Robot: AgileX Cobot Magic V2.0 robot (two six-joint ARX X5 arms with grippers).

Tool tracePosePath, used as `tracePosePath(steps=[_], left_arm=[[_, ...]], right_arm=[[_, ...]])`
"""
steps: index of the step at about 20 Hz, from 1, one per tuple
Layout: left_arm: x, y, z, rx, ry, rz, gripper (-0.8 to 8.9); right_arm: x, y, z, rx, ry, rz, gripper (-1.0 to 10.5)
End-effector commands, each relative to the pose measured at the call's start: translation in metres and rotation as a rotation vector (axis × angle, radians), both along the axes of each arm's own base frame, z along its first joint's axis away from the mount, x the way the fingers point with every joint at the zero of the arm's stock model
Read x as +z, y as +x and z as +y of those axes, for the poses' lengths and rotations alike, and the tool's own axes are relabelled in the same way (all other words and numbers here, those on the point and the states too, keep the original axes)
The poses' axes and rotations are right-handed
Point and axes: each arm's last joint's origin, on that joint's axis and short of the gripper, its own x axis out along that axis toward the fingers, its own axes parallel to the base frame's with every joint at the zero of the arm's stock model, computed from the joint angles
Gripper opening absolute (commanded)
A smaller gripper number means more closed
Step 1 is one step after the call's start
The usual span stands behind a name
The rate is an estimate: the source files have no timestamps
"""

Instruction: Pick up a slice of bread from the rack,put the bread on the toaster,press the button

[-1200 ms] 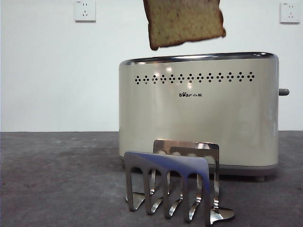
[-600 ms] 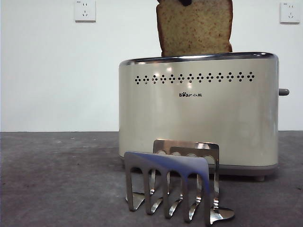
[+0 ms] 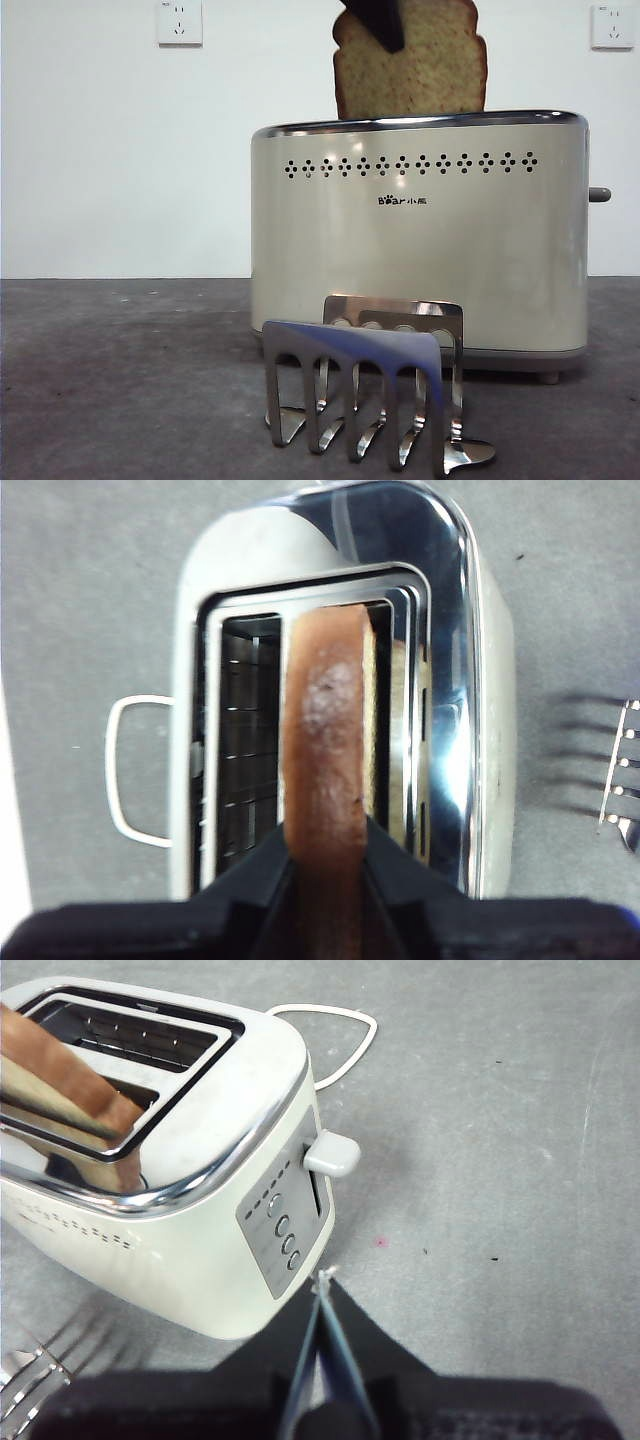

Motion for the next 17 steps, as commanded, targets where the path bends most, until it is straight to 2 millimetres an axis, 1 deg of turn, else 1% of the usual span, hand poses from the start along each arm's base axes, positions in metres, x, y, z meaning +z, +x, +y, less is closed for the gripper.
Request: tracePosePath(steps=[1,7,9,15,16,17], left_arm=[[-0.013,0.008,-0.006,-0.007,0.027,0.021,-0.1],[-0.03,0.022,-0.012,0.012,0.047,0.042,-0.09],[-0.031,0.025,-0.012,0.021,0.044,0.04,-0.09],[-0.031,0.026,-0.013,0.046,0.024,0.047,0.04],[-0.03,0.025,-0.013,0.046,0.023,0.047,0.4],[-0.029,0.025,-0.012,0.046,0.02,0.044,1.19]], right_arm=[[0.001,0.0,0.0,0.005,0.001,-0.003,-0.1],[-0.001,-0.002,0.0,0.005,0.001,0.028,-0.1],[-0.002,-0.002,0.0,0.005,0.001,0.036,-0.1],[-0.003,-0.003,0.0,0.005,0.001,0.046,-0.1],[-0.003,-0.003,0.0,0.005,0.001,0.047,-0.1],[-0.003,-0.003,0.0,0.005,0.001,0.048,-0.1]])
